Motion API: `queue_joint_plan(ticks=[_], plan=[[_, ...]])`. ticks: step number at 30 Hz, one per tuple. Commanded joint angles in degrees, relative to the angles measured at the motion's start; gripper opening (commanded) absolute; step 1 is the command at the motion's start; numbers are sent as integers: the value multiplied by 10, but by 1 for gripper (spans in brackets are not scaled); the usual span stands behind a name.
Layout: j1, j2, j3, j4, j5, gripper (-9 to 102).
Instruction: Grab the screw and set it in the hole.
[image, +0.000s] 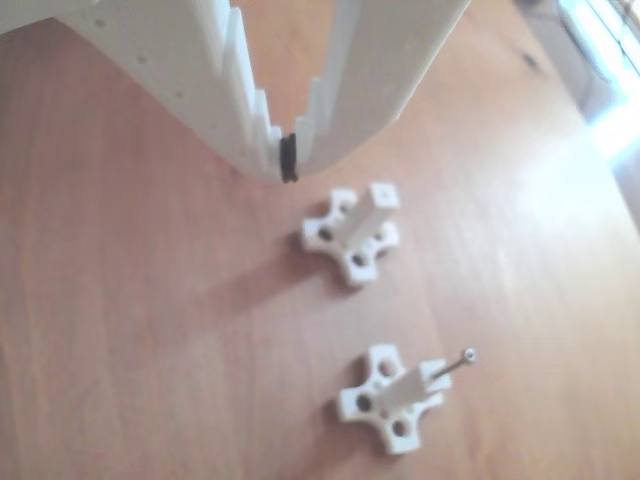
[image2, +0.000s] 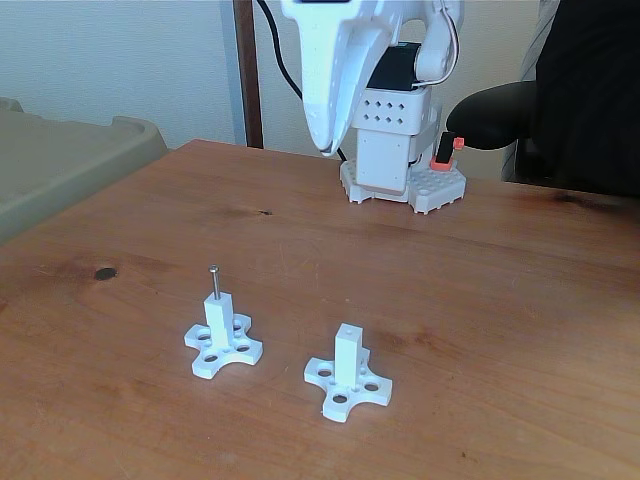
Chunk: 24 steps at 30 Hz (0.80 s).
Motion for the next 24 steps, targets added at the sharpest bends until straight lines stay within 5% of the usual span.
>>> queue_joint_plan(ticks=[1, 24], plan=[[1, -52, -100, 7, 11, -4], [53, -315, -338, 25, 15, -2]])
